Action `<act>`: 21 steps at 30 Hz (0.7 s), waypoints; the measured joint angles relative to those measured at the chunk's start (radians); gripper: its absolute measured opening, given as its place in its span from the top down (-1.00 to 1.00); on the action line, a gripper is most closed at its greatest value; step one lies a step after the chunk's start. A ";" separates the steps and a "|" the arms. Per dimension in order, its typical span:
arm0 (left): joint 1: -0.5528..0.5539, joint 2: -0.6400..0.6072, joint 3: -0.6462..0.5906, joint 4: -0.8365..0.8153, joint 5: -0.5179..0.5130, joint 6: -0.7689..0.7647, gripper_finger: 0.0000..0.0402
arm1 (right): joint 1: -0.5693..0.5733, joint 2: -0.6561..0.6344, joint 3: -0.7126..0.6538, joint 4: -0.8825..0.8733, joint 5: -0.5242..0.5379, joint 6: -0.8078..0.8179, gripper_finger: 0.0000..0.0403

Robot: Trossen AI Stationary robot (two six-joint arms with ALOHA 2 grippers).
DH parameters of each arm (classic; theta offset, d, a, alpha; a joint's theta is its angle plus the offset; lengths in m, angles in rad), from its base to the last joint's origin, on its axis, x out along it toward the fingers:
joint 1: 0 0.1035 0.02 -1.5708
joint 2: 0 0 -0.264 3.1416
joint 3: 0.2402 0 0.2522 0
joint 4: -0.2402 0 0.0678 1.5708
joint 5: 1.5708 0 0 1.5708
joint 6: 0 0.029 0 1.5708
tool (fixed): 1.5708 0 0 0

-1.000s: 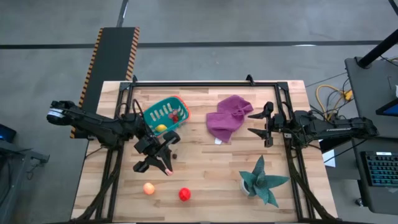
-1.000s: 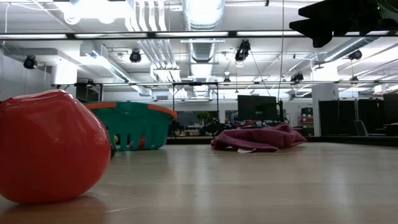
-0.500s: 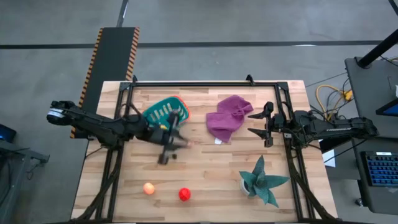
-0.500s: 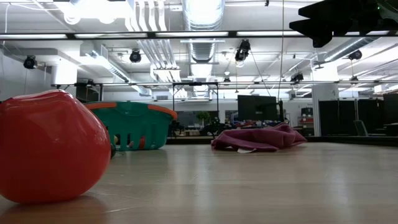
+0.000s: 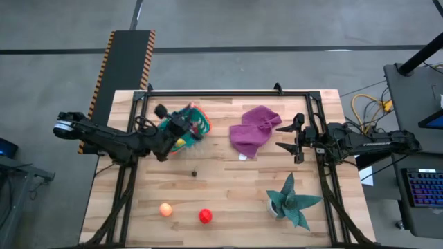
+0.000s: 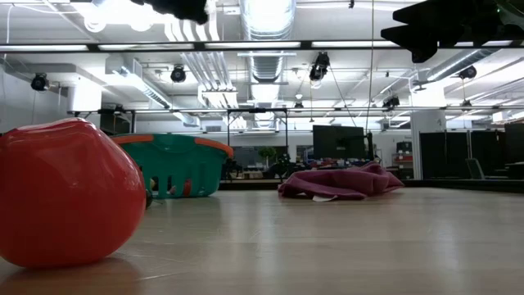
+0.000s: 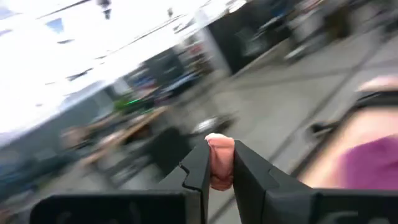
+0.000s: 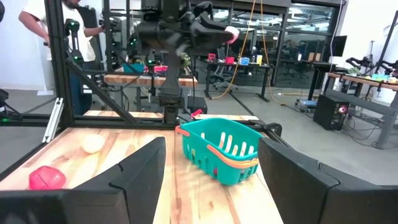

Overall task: Pick and placing Produce into tupperware
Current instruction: Put the pink peach into the blue basket

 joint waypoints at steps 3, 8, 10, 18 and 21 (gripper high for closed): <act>0.000 0.018 0.001 0.076 -0.145 0.145 0.85 | 0.000 0.000 0.000 0.000 0.000 0.000 -0.22; 0.000 0.048 0.008 0.075 -0.188 0.209 0.85 | 0.000 0.000 0.000 0.000 0.000 0.000 -0.22; 0.000 0.059 0.009 0.073 -0.188 0.212 0.85 | 0.000 0.000 0.000 0.000 0.000 0.000 -0.22; 0.000 0.096 0.020 0.074 -0.191 0.236 0.85 | 0.000 0.000 0.000 0.000 0.000 0.000 -0.22; 0.000 0.101 0.031 0.074 -0.190 0.238 0.85 | 0.000 0.000 0.000 0.000 0.000 0.000 -0.22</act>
